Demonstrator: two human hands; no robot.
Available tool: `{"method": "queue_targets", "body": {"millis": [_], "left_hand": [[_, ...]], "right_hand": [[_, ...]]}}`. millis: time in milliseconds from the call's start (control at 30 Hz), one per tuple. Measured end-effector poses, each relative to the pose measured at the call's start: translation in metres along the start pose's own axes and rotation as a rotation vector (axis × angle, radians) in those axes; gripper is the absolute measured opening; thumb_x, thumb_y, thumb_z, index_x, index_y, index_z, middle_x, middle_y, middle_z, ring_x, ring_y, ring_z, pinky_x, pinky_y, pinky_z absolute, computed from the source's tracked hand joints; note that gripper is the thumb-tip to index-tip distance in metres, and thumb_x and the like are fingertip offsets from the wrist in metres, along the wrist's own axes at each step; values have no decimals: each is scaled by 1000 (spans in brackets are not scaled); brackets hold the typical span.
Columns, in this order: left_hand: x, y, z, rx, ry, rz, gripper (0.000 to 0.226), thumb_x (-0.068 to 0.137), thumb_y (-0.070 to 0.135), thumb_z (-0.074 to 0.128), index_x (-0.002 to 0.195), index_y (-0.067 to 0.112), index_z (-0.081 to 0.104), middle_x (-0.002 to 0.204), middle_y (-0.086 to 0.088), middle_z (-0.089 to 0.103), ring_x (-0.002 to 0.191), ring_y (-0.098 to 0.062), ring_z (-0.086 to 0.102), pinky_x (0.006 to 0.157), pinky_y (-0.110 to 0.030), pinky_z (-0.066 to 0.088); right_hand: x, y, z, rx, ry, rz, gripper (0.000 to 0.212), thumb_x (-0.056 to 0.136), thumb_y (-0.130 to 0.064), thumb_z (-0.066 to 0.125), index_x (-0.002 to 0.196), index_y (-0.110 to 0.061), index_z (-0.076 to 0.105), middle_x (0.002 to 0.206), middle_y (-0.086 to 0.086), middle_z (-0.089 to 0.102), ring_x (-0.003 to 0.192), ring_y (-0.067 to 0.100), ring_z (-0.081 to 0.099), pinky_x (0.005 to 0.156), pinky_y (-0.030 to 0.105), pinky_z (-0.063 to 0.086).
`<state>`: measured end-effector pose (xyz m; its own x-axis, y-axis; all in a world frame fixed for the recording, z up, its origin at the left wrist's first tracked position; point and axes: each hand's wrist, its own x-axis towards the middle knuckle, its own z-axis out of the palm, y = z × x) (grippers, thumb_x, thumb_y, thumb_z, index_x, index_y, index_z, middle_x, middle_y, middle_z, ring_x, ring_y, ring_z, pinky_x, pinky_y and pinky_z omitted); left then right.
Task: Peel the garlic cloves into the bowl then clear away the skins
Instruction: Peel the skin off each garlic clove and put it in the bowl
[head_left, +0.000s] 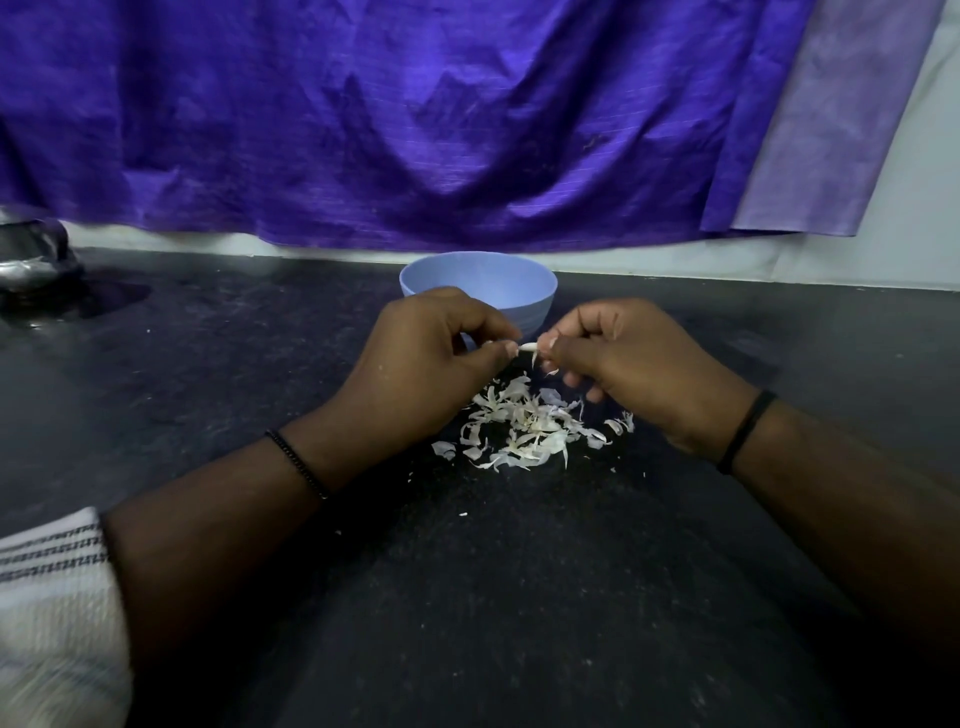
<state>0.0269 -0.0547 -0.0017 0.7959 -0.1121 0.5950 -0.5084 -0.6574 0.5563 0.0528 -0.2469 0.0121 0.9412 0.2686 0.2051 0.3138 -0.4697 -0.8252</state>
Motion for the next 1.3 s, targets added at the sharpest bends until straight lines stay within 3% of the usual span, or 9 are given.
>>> {"method": "queue_targets", "body": {"millis": [300, 600, 767, 900, 1033, 1200, 1300], "left_hand": [[0, 1, 3, 12, 7, -52, 6, 83, 16, 77, 80, 21, 77, 77, 12, 68, 67, 3, 59, 60, -7, 41], [-1, 6, 1, 49, 27, -82, 9, 81, 10, 75, 74, 17, 75, 66, 10, 65, 58, 3, 57, 52, -9, 40], [-2, 9, 3, 49, 14, -132, 11, 83, 15, 75, 74, 19, 76, 62, 13, 68, 59, 2, 62, 52, -10, 44], [1, 9, 2, -153, 35, -295, 12, 85, 11, 73, 73, 13, 76, 51, 8, 64, 40, 2, 52, 44, -10, 37], [2, 12, 2, -357, 54, -417, 11, 86, 6, 72, 76, 5, 73, 55, -6, 66, 46, -12, 58, 46, -24, 46], [2, 17, 3, -594, 30, -508, 6, 87, -4, 65, 85, -8, 70, 59, -9, 64, 45, -12, 57, 42, -23, 45], [2, 18, 3, -685, 33, -546, 6, 87, -4, 65, 87, -9, 69, 59, -9, 64, 46, -12, 57, 42, -23, 47]], "right_hand": [[0, 2, 7, -14, 32, -36, 17, 93, -27, 67, 86, -12, 71, 84, 7, 74, 63, 4, 63, 60, 26, 50], [-5, -2, 13, 62, -38, -35, 13, 90, -27, 71, 87, -15, 75, 80, -3, 76, 63, 6, 64, 55, 20, 49], [-7, 1, 16, -5, 55, -113, 9, 89, -23, 73, 81, -18, 76, 72, -4, 75, 61, 9, 67, 54, 23, 51], [-11, 1, 30, -119, 238, -268, 10, 88, -21, 74, 79, -19, 77, 66, -6, 71, 59, 4, 64, 58, 26, 54], [-13, 2, 34, -155, 329, -430, 10, 89, -16, 73, 81, -16, 79, 63, -4, 70, 60, 9, 64, 56, 27, 49], [-12, 6, 34, -178, 387, -517, 12, 89, -13, 71, 82, -16, 79, 60, -7, 66, 56, 8, 56, 53, 25, 44], [-12, 6, 35, -136, 410, -534, 12, 89, -11, 71, 85, -16, 80, 67, -6, 71, 61, 6, 62, 57, 27, 49]]}}
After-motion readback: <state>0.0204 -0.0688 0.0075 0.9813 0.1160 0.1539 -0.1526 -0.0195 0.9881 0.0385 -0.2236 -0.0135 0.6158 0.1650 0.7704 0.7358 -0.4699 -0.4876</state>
